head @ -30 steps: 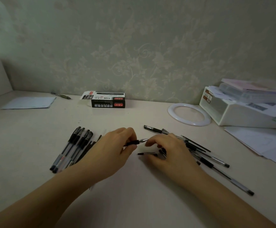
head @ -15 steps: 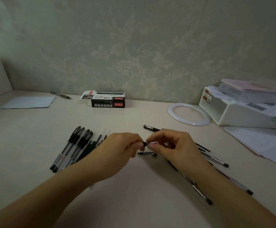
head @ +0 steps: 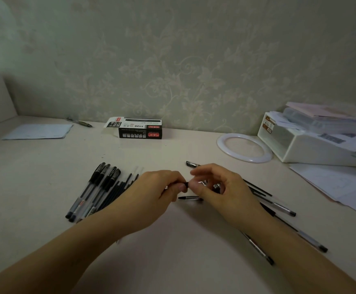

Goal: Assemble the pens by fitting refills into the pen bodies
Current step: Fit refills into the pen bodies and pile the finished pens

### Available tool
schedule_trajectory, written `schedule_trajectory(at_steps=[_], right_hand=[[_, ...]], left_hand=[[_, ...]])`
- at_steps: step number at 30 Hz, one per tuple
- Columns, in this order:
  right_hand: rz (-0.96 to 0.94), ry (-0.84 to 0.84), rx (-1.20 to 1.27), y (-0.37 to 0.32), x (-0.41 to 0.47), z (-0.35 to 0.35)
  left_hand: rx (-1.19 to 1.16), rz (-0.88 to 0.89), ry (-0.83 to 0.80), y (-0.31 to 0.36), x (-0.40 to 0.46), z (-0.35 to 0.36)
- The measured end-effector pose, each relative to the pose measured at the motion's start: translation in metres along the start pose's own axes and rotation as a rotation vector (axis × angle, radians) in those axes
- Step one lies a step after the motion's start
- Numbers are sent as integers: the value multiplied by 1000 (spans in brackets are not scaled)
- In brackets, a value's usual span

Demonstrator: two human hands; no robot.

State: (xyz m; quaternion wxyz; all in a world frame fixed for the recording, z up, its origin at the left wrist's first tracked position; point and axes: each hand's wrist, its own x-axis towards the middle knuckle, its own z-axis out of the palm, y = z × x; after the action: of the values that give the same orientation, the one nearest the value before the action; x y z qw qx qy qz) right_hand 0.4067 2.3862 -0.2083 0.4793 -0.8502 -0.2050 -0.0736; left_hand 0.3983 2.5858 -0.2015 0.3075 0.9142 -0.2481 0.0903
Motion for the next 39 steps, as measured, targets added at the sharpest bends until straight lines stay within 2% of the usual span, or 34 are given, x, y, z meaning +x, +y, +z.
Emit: schedule_trajectory(at_steps=[11, 19, 21, 27, 29, 33, 36, 39], right_hand=[[39, 4, 126, -4, 0, -1], [122, 223, 297, -2, 6, -12], [98, 203, 210, -1, 5, -13], [-103, -128, -392, -2, -5, -2], [-137, -179, -482, 0, -4, 2], [-146, -176, -525, 1, -4, 4], [-105, -41, -384, -2, -4, 4], [88, 104, -33, -8, 0, 0]], left_hand=[[-20, -1, -9, 0, 0, 0], [-62, -7, 5, -1, -1, -3], [-67, -29, 14, -3, 0, -4], [-120, -119, -11, -8, 1, -1], [-153, -141, -25, -10, 2, 0], [-260, -176, -57, -11, 1, 4], [-306, -165, -32, -7, 1, 3], [-396, -119, 8, -1, 2, 0]])
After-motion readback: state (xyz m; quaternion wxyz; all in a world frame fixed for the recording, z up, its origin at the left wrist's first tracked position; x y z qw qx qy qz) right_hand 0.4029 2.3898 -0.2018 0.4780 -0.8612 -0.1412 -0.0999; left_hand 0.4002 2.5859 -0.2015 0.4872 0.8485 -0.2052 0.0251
